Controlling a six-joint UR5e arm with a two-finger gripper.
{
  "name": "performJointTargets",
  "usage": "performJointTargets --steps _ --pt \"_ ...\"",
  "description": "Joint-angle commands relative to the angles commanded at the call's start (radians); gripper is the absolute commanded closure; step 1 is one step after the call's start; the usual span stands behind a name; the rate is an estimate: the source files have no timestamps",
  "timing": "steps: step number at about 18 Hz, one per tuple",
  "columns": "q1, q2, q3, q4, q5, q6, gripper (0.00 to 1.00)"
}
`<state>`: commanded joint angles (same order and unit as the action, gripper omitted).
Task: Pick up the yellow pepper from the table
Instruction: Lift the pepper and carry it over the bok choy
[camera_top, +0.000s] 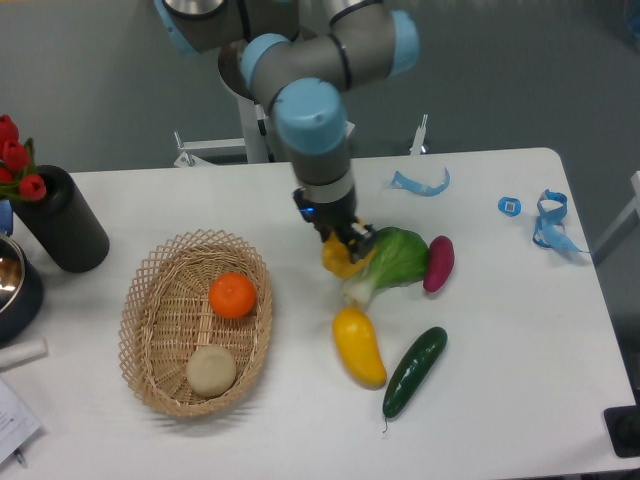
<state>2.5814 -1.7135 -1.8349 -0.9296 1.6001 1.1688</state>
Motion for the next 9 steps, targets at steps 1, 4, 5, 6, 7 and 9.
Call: performJointTargets --steps 1,4,5,6,7,9 --pt "0.023 -0.005 0.023 0.0 -0.005 0.003 0.56" --pt "0.084 -0.043 0.077 -0.003 -0.006 0.021 0.56" --pt "0.092 -0.057 0.097 -0.008 -0.005 0.023 0.56" --pt "0.101 -0.072 0.114 -0.008 -0.005 0.025 0.56" --pt "0.123 -0.087 0.129 -0.012 -0.005 0.025 0.56" --pt "0.146 -0.107 0.16 -0.038 -0.006 0.028 0.56"
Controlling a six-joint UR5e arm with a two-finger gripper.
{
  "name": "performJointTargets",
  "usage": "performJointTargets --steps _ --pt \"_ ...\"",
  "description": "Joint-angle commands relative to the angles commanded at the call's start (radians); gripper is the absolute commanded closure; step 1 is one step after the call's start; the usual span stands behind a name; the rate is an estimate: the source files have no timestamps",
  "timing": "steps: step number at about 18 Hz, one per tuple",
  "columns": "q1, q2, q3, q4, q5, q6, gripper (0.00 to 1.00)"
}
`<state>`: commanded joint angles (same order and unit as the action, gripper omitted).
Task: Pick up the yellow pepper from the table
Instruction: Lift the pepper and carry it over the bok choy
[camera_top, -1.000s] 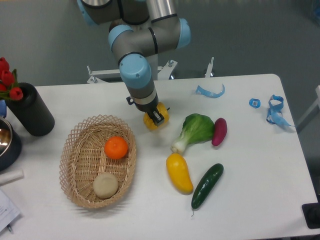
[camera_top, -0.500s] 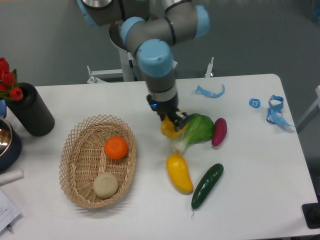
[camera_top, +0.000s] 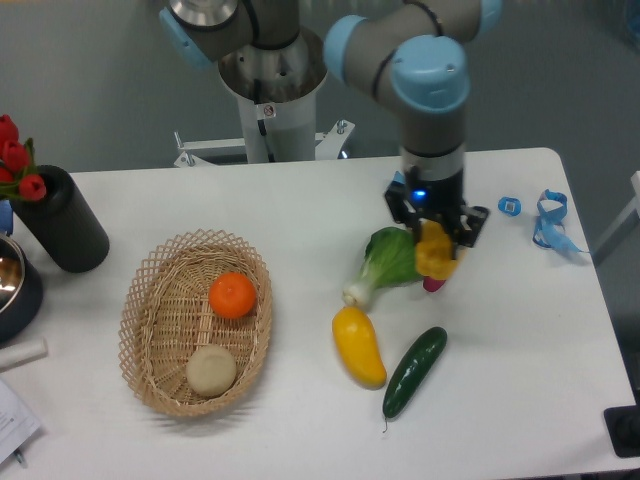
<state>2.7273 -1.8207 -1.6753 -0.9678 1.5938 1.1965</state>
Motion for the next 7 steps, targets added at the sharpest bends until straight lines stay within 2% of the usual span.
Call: performJointTargets --steps 2,7 --pt "0.029 -0.017 0.023 -0.023 -0.002 0.02 0.56" --pt "0.034 -0.052 0.049 -0.019 0.006 0.028 0.56"
